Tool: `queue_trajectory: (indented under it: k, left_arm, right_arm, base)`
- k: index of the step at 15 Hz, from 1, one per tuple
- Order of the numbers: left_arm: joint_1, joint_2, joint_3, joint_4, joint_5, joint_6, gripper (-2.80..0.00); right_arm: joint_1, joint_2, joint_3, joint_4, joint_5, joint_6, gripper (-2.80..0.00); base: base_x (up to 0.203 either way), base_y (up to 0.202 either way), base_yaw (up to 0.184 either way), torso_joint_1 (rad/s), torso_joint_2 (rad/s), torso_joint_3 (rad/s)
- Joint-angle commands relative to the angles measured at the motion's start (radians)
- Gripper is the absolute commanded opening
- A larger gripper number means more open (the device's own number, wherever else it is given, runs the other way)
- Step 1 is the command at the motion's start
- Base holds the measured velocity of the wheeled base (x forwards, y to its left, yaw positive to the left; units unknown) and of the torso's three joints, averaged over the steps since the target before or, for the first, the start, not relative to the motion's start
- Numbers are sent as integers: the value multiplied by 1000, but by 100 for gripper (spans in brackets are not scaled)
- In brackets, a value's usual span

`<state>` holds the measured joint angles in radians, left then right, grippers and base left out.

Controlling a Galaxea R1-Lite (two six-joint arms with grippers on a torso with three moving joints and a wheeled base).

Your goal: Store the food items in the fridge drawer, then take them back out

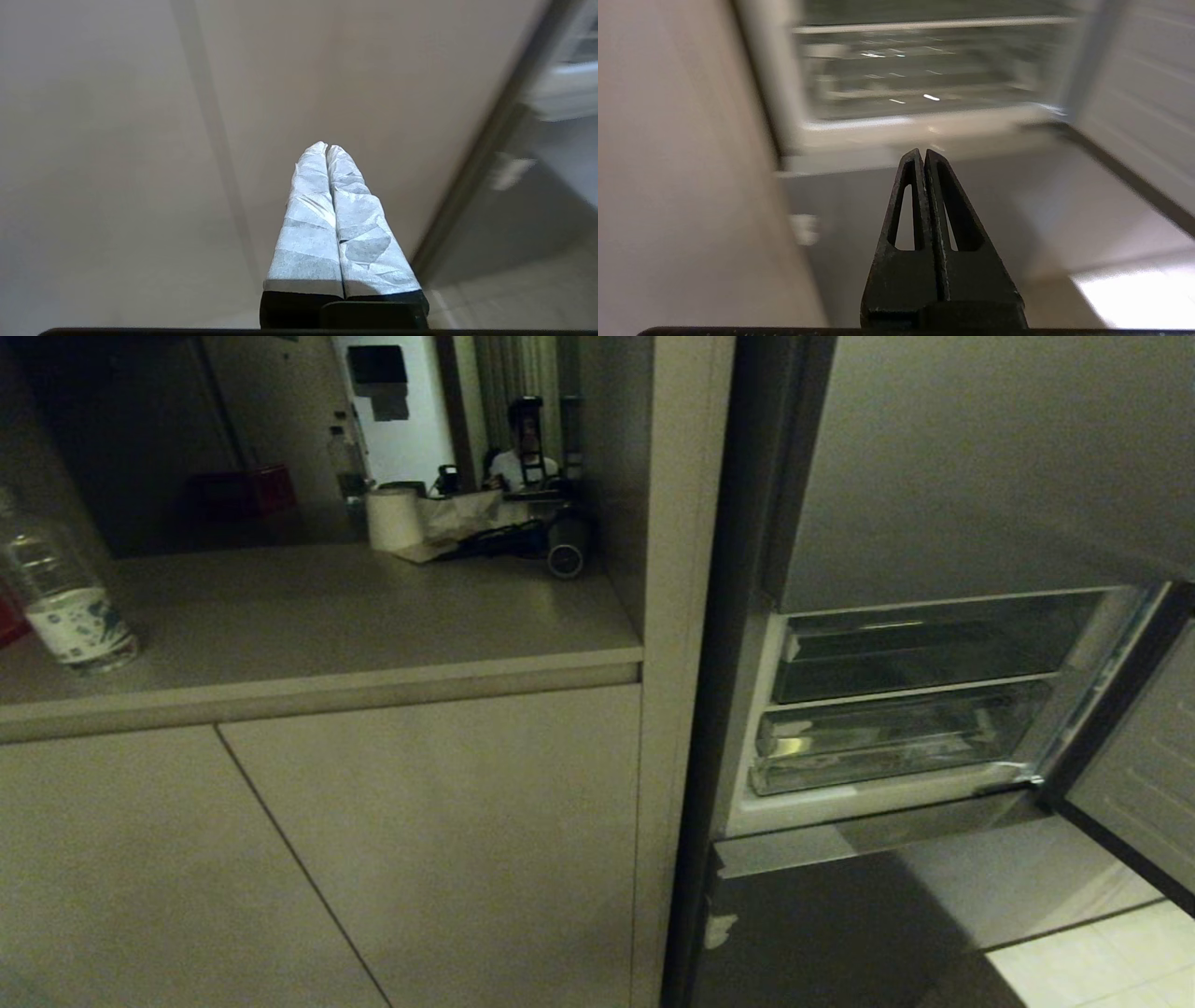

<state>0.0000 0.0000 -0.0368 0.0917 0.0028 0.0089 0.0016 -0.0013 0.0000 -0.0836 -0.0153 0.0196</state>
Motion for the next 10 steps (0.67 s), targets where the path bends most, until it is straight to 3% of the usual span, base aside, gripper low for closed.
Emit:
queue_trajectory:
  k: [1, 6, 10]
  left_arm:
    - [0, 0, 0, 0, 0, 2, -280]
    - [0, 0, 0, 0, 0, 2, -280]
    - [0, 0, 0, 0, 0, 2, -280]
  right_arm:
    - [0, 0, 31, -1, 0, 2, -280]
    - [0, 0, 31, -1, 0, 2, -280]
    - [0, 0, 31, -1, 0, 2, -280]
  base:
    - [2, -6, 172, 2, 3, -2]
    - [2, -7, 155, 1, 3, 3]
    - [1, -1, 14, -121, 295, 157]
